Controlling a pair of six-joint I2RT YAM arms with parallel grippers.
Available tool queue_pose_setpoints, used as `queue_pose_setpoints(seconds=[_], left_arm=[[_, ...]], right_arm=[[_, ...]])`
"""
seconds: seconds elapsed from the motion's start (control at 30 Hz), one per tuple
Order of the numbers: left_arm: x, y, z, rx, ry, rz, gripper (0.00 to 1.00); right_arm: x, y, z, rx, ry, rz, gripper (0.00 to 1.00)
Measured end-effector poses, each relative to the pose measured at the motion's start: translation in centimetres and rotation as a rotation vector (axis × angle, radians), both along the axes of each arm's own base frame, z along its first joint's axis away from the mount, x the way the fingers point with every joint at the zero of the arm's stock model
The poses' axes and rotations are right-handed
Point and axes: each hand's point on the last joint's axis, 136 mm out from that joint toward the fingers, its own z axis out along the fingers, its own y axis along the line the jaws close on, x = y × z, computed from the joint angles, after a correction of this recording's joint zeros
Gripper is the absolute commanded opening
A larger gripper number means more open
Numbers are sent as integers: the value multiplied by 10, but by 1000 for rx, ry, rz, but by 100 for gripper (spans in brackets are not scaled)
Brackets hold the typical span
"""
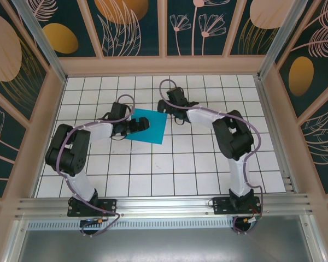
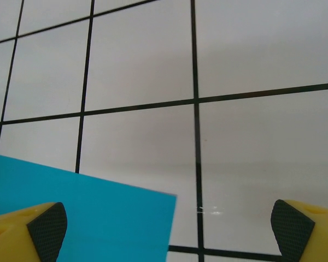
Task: Fold a paper plane with a square sheet of paper (fold left side to right side)
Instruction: Move the square sheet of paper to the center of the table.
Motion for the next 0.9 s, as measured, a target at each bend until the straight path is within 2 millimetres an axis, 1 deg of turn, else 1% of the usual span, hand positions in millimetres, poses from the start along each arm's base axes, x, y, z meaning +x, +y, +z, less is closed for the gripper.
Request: queue_pose_setpoints(seconds=[0.07, 0.13, 0.2, 0.3, 0.37, 0.57, 0.7, 0.83, 0.9], left_arm=[[-6, -10, 0, -6, 2, -11, 98], [-13, -19, 0, -14, 6, -18, 99], [-20, -26, 1, -22, 9, -18, 99], [-26, -32, 1, -31, 15, -13, 99], [-26, -34, 1, -35, 17, -6, 98], [-27, -36, 2, -44, 24, 2, 99], [-27, -37, 2, -48, 23, 3, 98], [-28, -37, 1, -50, 21, 3, 98], [-28, -37, 1, -51, 21, 4, 98]], right_arm=[[-3, -5, 7, 10, -8, -7, 99], [-6, -6, 9, 23, -10, -8, 99], [-11, -7, 4, 31, 4, -4, 99], [-21, -10, -10, 27, 43, -10, 99], [-24, -11, -15, 25, 59, -10, 99], [-26, -5, -18, 29, 68, 5, 99], [-28, 5, -29, 18, 85, 21, 99], [-33, 9, -43, -8, 112, 33, 99], [-32, 11, -41, -9, 111, 34, 99]])
